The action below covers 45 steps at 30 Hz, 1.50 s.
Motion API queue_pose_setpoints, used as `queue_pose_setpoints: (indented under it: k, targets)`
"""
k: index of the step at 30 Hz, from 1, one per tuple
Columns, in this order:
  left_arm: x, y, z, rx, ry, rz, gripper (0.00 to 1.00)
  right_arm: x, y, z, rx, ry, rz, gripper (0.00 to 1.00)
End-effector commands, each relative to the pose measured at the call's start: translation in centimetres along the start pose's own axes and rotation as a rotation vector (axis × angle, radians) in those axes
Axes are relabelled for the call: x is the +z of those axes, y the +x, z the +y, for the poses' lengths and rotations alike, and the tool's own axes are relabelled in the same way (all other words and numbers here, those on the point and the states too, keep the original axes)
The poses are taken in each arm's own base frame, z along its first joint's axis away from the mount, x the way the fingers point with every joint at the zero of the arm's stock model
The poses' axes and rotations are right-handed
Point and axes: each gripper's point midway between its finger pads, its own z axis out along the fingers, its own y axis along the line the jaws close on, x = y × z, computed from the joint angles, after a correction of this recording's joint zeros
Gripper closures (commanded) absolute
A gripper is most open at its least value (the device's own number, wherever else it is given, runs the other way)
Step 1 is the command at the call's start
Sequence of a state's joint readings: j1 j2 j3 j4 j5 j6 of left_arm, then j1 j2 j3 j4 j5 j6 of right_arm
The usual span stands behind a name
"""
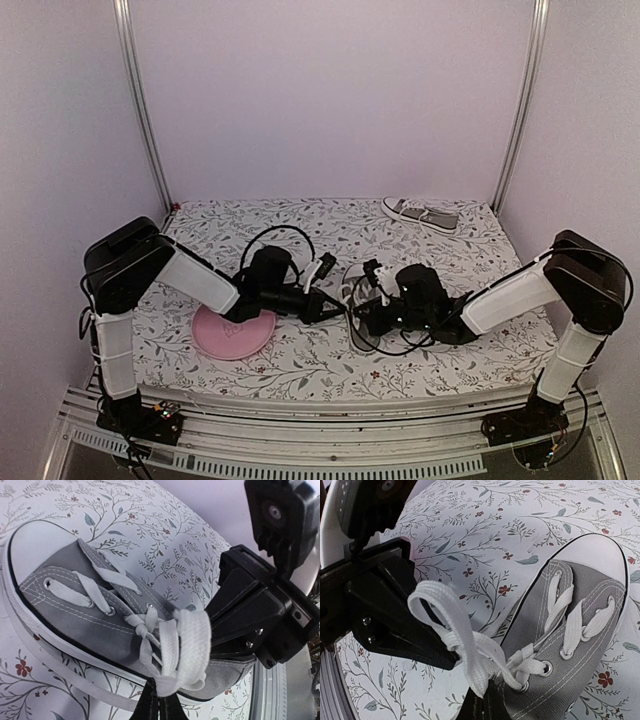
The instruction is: Tie the shoes
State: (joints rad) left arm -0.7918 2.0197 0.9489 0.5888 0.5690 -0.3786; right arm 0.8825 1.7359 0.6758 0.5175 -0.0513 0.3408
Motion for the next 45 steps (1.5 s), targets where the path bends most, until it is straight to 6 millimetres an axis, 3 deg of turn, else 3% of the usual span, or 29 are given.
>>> queue_pose_setpoints:
  k: [1, 13, 17, 22, 26, 29, 34, 39, 45]
  targets:
    - [-0.6, -1.2, -1.5, 0.028, 0.027, -0.028, 1.0, 0.8, -0.9, -1.2, 0.033, 0.071, -0.023, 0.98]
    - [0.1, -1.2, -2.9, 0.054, 0.047, -0.027, 1.0, 2.7, -2.0, -2.0, 0.011, 0.107, -0.081, 0.98]
    - [0.2, -1.7, -2.3, 0.036, 0.0, -0.049, 1.0, 3.4, -1.4, -1.9, 0.004, 0.088, -0.071, 0.98]
    - [0.1, -1.5, -0.9, 0.001, -0.07, -0.054, 1.0, 1.9, -1.2, -2.6, 0.022, 0.12, -0.102, 0.98]
    - [0.1, -1.1, -1.2, -0.009, -0.055, -0.044, 1.0, 0.2, -3.2, -3.2, 0.058, 0.126, -0.199, 0.98]
    - [0.3, -0.9, -1.0, -0.014, -0.054, -0.038, 0.81, 0.2, -5.0, -3.2, 0.086, 0.083, -0.247, 0.98]
    - [0.3, -1.2, 0.1, -0.005, -0.096, -0.045, 0.52, 1.1, -6.0, -3.4, 0.092, 0.076, -0.267, 0.98]
    - [0.9, -0.8, 2.3, -0.006, -0.132, -0.028, 0.45, 0.6, -5.9, -4.7, 0.117, 0.126, -0.285, 0.98]
    - [1.5, -2.1, 3.8, 0.017, -0.152, -0.052, 0.43, -0.1, -5.7, -5.3, 0.141, 0.134, -0.295, 0.98]
